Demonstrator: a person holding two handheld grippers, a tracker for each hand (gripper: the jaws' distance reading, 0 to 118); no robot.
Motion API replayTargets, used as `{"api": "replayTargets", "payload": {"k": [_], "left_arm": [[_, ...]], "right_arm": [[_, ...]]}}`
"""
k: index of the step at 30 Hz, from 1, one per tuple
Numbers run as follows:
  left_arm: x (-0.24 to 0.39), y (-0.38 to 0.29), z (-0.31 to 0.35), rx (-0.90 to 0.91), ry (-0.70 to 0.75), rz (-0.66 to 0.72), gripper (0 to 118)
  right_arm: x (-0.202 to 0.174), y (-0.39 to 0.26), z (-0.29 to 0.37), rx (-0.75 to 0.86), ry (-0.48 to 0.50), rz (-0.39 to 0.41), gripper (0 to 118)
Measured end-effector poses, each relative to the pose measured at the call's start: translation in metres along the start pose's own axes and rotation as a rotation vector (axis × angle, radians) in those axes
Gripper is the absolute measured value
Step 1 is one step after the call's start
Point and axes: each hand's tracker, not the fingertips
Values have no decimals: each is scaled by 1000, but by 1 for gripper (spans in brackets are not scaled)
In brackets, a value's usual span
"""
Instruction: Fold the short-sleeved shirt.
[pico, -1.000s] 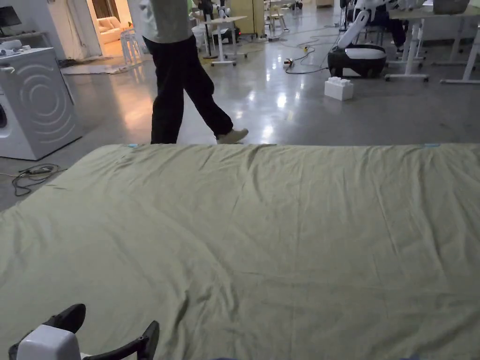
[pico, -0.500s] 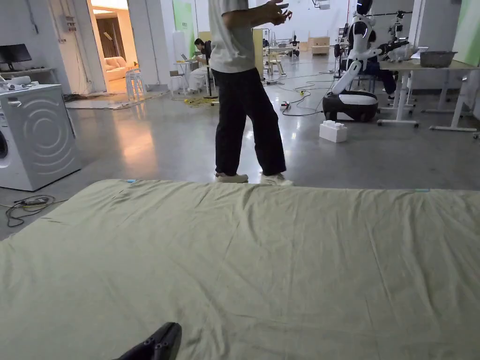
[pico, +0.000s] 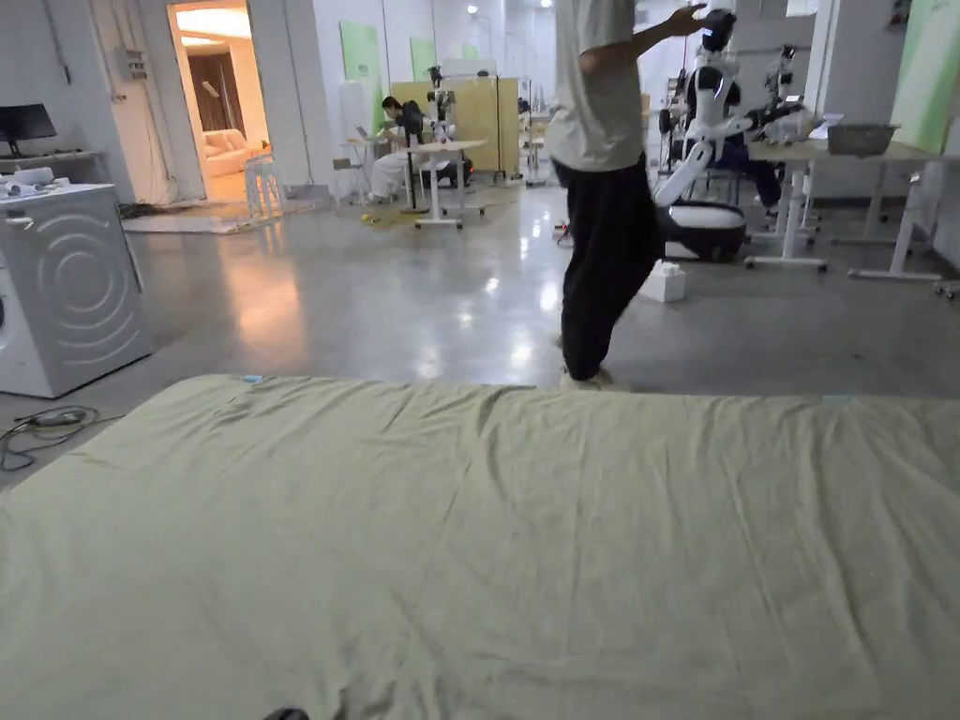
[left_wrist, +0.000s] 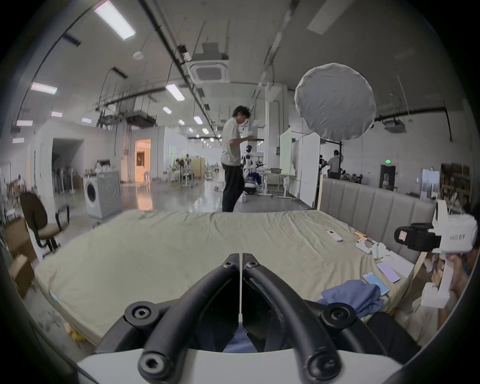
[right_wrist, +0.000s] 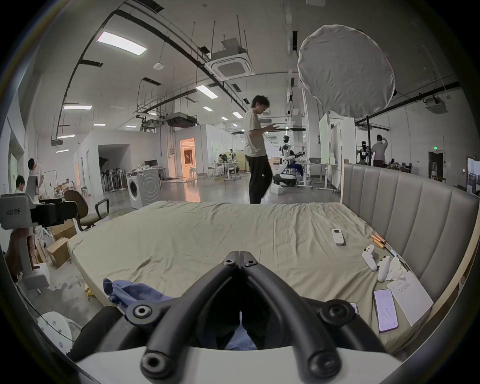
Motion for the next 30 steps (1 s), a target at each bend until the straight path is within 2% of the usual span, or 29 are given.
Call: {"api": "replayTargets", "payload": {"k": [5,6,7,8,9,10,11,12,15,22,25,26,27,28,30], "left_arm": [[-40,-17,-9,-92,0,134,1],[-52,-24,-15,-120,-4,176,5],[-62,-32,-19,-148,-3,231,13],[-75,-42,-26,-182,-1,283,29],[-90,-56,-38,-249,-4,375,61],[-102,-69,-47,-294,-1,442,81],[-114,-86,-56,-322,-28,512,95],[-126,-102,-64,-353,-54,584,101],[-156,-151,-85,-402,-36,767,102],[-177,-224,-130,-534,-135,959,102],[-170,-231,-138,-470,-214,1021,100],[-166,-230,-142,-490,-222,1051,96],[-161,-228,-146,-507,-247,1081,83],[-157,-230,-149,-513,-259,1083,62],[-157,-231,-154,-551,-224,1046,40]], "right_arm": [[2,-8,-1,-42,12,0,0],[4,-11,-2,-54,13,-12,0],[5,-14,-4,-64,14,-25,0],[7,-17,-5,-81,17,-45,0],[8,-19,-7,-93,18,-61,0],[8,-21,-7,-103,19,-74,0],[9,-23,-8,-114,21,-84,0],[10,-25,-9,-127,23,-92,0],[9,-31,-11,-167,12,-108,0],[8,-37,-11,-232,-7,-157,0],[7,-38,-11,-245,-14,-166,0],[5,-37,-11,-249,-19,-163,0],[4,-36,-11,-252,-25,-159,0],[4,-36,-11,-255,-27,-159,0],[2,-35,-11,-264,-28,-154,0]]}}
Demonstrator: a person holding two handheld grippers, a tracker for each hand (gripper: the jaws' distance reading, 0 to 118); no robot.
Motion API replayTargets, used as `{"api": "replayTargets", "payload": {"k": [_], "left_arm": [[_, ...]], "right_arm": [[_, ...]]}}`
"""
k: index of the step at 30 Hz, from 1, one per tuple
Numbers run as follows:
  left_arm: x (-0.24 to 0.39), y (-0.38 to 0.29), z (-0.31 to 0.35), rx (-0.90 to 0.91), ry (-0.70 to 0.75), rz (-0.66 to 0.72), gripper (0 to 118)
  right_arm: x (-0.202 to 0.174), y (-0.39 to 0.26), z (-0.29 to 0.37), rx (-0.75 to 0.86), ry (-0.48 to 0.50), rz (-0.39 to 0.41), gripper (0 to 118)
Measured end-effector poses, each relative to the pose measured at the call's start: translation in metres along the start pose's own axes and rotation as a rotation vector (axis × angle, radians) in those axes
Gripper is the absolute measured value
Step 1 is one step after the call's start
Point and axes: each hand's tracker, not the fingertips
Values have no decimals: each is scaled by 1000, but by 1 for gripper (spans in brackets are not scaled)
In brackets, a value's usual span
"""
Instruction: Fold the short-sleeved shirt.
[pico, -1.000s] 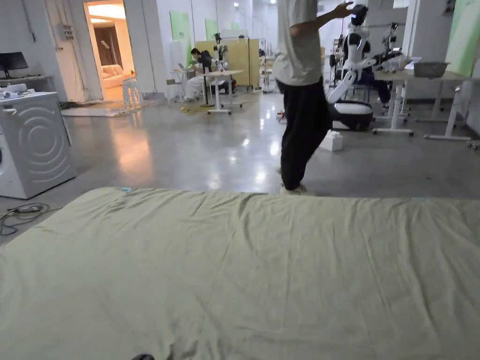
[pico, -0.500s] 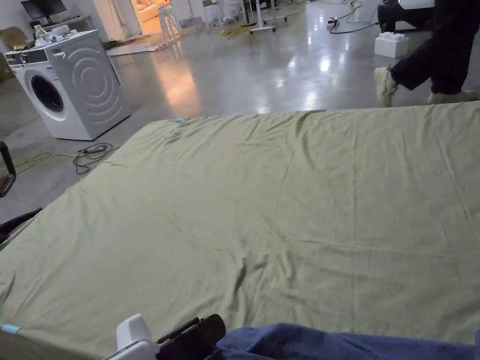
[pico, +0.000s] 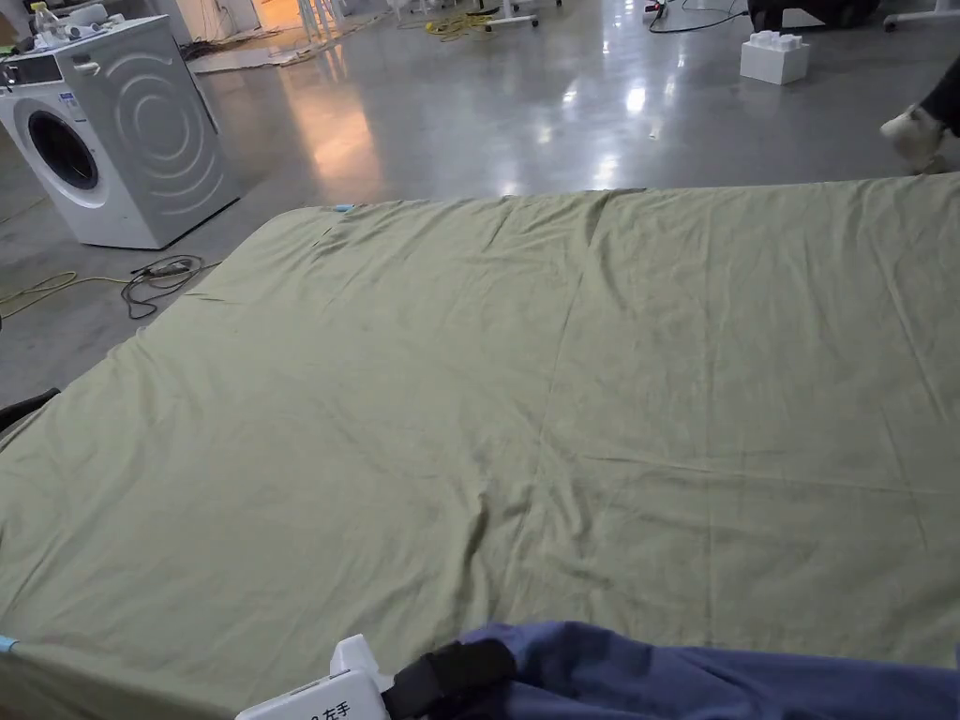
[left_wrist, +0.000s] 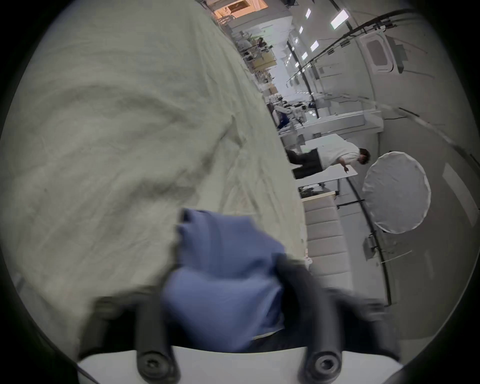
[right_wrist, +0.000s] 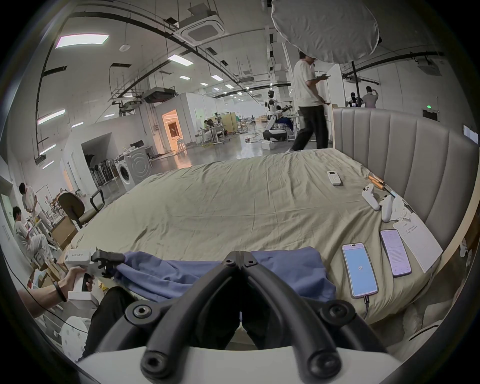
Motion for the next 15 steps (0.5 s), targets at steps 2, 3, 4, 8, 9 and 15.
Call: {"api": "replayTargets", "payload": {"k": [2,3,4,8,9,15], "left_arm": [[-1,1,-2,-4,43,15,20],[-2,1,-1,-3,18,14,19],[0,2,2,-2,6,14,19],[9,10,23,70,-31,1,19],[6,17,31,98,-9,1,19],[28,65,107,262,179,-195,19]], "right_arm": [[-3,1,0,-8,-8,17,0],[-3,1,0,-11,-9,20,0],[-3,1,-1,-15,-6,22,0],[-5,2,-3,-24,-1,18,0],[-6,2,-4,-25,-1,17,0],[-5,1,-8,-28,27,7,0]]}}
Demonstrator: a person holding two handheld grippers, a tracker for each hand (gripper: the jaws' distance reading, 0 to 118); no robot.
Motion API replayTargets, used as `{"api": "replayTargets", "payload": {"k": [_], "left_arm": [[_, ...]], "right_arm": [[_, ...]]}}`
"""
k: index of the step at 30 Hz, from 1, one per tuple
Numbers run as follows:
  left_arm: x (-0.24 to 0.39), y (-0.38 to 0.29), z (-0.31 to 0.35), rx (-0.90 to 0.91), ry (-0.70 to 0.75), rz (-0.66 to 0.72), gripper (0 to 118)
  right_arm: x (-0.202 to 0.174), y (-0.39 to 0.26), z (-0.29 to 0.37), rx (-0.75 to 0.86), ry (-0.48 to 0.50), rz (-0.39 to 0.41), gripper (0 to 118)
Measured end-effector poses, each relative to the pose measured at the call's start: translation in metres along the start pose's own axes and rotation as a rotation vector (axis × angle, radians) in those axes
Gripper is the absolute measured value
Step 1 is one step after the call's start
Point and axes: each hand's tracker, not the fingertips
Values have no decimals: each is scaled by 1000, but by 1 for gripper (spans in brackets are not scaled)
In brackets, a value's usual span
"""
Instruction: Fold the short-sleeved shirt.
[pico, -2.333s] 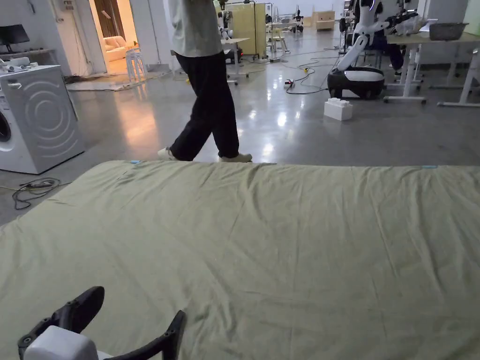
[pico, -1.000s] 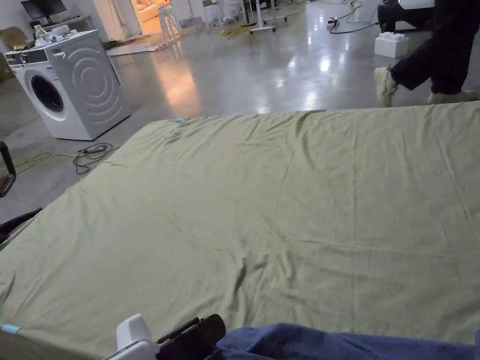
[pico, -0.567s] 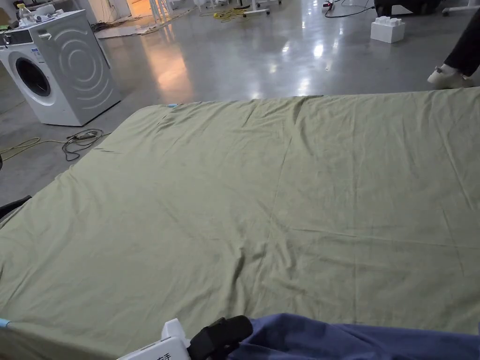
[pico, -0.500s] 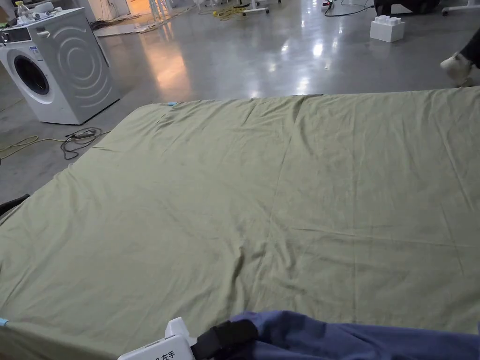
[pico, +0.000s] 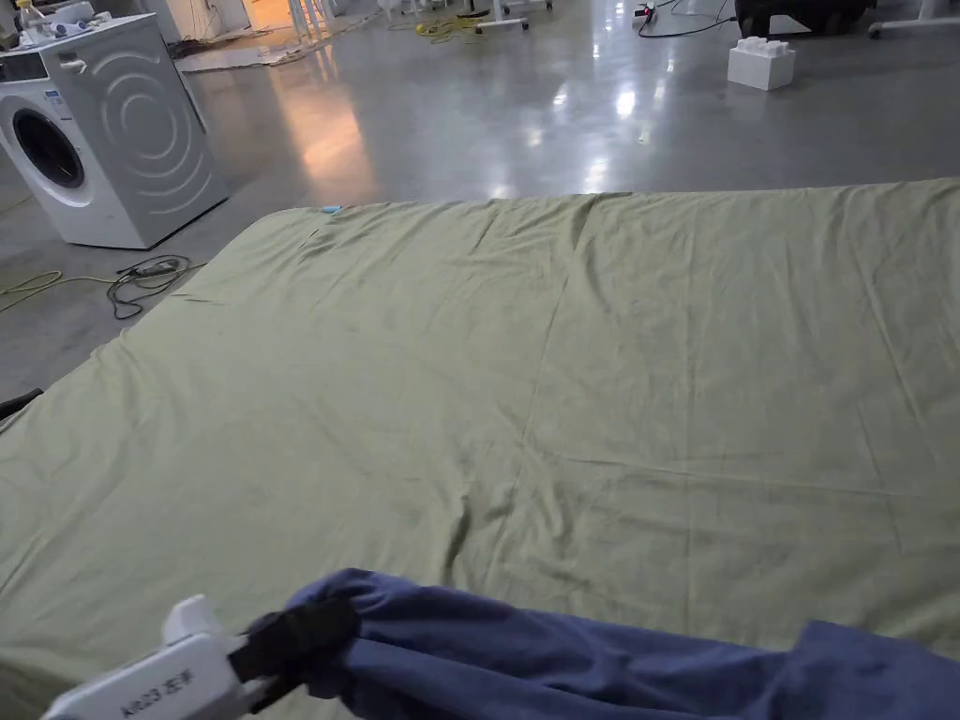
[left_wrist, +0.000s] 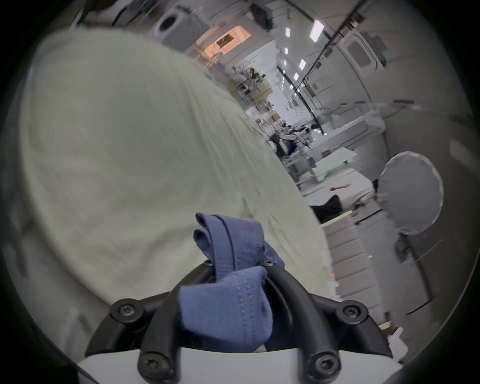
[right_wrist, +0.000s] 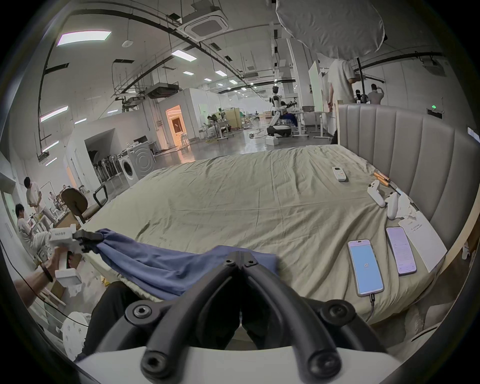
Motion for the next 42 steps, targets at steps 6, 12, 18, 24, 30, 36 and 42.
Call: {"api": "replayTargets", "payload": {"k": [6,12,18,24,30,36,42], "left_arm": [[83,-9,10,-53,44,-310,19],[174,-91,-53,-237,18,-473,19],[199,-164,-124,-394,133,-655,19],[206,-163,-117,-388,70,-670,94],[204,-115,-54,-219,-2,-517,100],[169,-120,-66,-278,-11,-346,17],[163,-176,-131,-476,-20,-319,14]], "right_arm": [[13,-19,-3,-8,26,-36,0],[16,-24,16,2,12,-33,0],[36,-38,37,-3,-42,-80,0],[40,-44,37,-41,-75,-40,0],[36,-48,28,-45,-51,-49,0],[26,-56,19,-71,3,-58,0],[21,-56,27,-80,2,-43,0]]}}
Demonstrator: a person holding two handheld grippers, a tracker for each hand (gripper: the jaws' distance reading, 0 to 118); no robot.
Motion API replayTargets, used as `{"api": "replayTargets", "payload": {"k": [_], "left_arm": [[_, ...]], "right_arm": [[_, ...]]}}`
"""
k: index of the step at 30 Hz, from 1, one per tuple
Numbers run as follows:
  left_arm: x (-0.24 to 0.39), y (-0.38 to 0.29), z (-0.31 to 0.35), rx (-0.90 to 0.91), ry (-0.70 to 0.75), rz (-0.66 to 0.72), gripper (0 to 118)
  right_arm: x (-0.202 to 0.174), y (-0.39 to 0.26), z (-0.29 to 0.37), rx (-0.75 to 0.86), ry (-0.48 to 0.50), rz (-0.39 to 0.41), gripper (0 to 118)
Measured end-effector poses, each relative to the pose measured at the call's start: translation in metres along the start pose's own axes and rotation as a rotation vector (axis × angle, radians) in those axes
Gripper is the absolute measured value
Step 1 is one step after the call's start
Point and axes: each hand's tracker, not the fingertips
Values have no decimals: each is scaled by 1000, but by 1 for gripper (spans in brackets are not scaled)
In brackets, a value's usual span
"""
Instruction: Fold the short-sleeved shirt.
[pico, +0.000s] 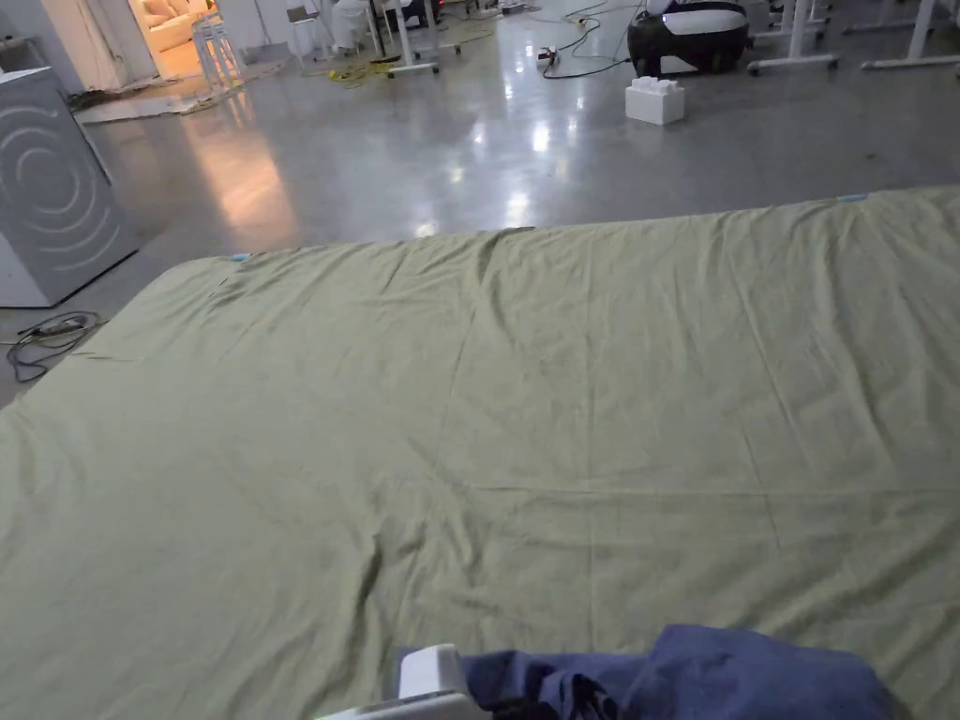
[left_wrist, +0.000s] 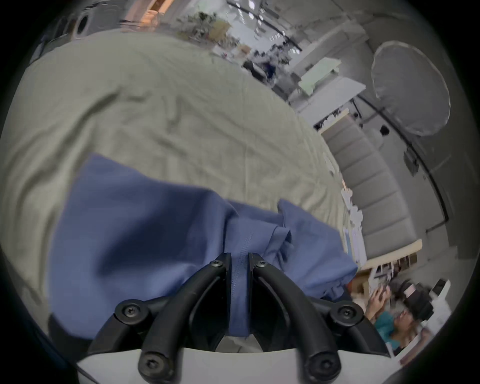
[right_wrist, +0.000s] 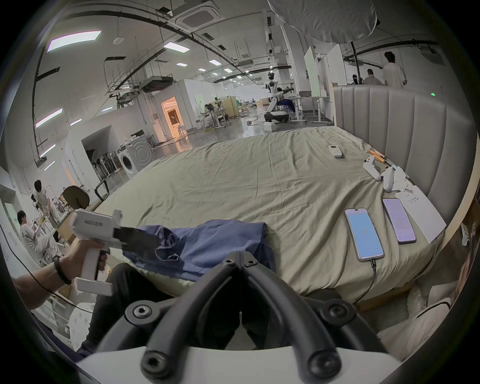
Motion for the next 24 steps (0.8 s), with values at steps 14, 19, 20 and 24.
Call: {"api": "replayTargets", "payload": {"k": [14,19,20,24], "left_arm": [[-25,20,39,135,-137,86,83],[-97,33,89,305,-101,292,105],[-110,34,89,282,-83,356,105],[-136,27,67,226,-149,468,104]], "right_arm": [[-7,9,-17,10,51,-85,0],[-16,9,-27,-16,68,-78,0],[-18,9,-28,-22,68,-77,0],[-16,6,-28,-32,74,-84,0]]}}
